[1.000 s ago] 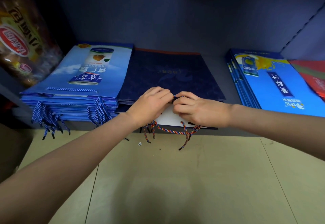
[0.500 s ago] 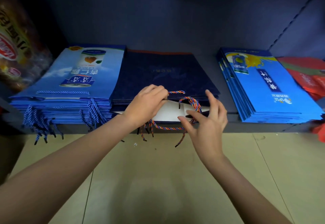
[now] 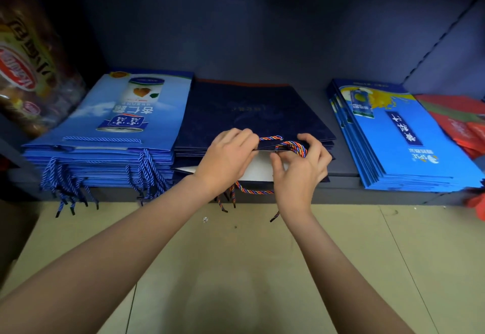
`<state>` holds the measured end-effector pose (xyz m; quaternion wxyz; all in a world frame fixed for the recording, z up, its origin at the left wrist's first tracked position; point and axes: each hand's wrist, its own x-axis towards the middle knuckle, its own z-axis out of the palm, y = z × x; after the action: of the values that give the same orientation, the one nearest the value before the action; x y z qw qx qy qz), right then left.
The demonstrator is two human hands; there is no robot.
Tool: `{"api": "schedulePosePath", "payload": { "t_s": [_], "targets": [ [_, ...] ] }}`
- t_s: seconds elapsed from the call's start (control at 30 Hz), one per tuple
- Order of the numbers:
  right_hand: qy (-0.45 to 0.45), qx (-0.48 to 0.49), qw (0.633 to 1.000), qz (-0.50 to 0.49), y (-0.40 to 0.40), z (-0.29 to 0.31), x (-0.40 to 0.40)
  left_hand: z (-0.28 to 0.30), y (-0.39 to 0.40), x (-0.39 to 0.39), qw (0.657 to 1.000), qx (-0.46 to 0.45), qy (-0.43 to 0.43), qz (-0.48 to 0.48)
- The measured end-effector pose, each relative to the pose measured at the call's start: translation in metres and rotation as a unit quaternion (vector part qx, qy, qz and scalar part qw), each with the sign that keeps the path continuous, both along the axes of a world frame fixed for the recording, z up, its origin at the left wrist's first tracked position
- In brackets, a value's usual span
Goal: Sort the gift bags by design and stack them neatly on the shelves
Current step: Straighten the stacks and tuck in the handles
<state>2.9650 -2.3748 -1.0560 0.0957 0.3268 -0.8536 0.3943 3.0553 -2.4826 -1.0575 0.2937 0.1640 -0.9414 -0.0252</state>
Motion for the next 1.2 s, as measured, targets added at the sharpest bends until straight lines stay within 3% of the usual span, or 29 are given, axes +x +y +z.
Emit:
{"api": "schedulePosePath", "payload": {
  "t_s": [0.13,0.33,0.47,0.6,0.73,0.83,0.9,1.0,1.1,1.2],
  "targets": [
    [0.002,0.001,0.999,0.050,0.007,-0.009,0.002,-0.001,0.007,-0.008,0.998,0.012,0.001,0.066],
    [0.040,-0.008,0.993,0.107,0.009,-0.013,0.001,-0.003,0.009,-0.010,0.998,0.046,-0.002,0.045],
    [0.084,0.001,0.983,0.164,0.034,-0.035,0.006,-0.002,0.010,-0.009,0.997,0.041,-0.053,0.029],
    [0.078,0.094,0.974,0.191,0.051,-0.023,-0.007,-0.004,0.004,-0.005,0.993,-0.011,-0.119,-0.010],
    [-0.011,0.115,0.969,0.218,0.079,0.012,-0.029,-0.008,-0.002,0.017,0.983,0.016,-0.182,-0.031],
    [0.020,0.122,0.973,0.195,0.082,0.017,-0.056,-0.009,-0.004,0.039,0.968,0.088,-0.229,-0.045],
    [0.029,0.159,0.954,0.251,0.075,0.008,-0.060,-0.008,-0.005,0.049,0.968,0.112,-0.222,-0.038],
    [0.101,0.200,0.909,0.353,0.061,-0.019,-0.056,-0.006,-0.009,0.052,0.952,0.091,-0.293,0.009],
    [0.125,0.208,0.905,0.349,0.048,-0.032,-0.048,-0.003,-0.011,0.048,0.927,0.091,-0.360,0.047],
    [0.180,0.218,0.897,0.340,0.044,-0.037,-0.046,-0.001,-0.016,0.049,0.922,0.102,-0.372,0.041]
  ]
}}
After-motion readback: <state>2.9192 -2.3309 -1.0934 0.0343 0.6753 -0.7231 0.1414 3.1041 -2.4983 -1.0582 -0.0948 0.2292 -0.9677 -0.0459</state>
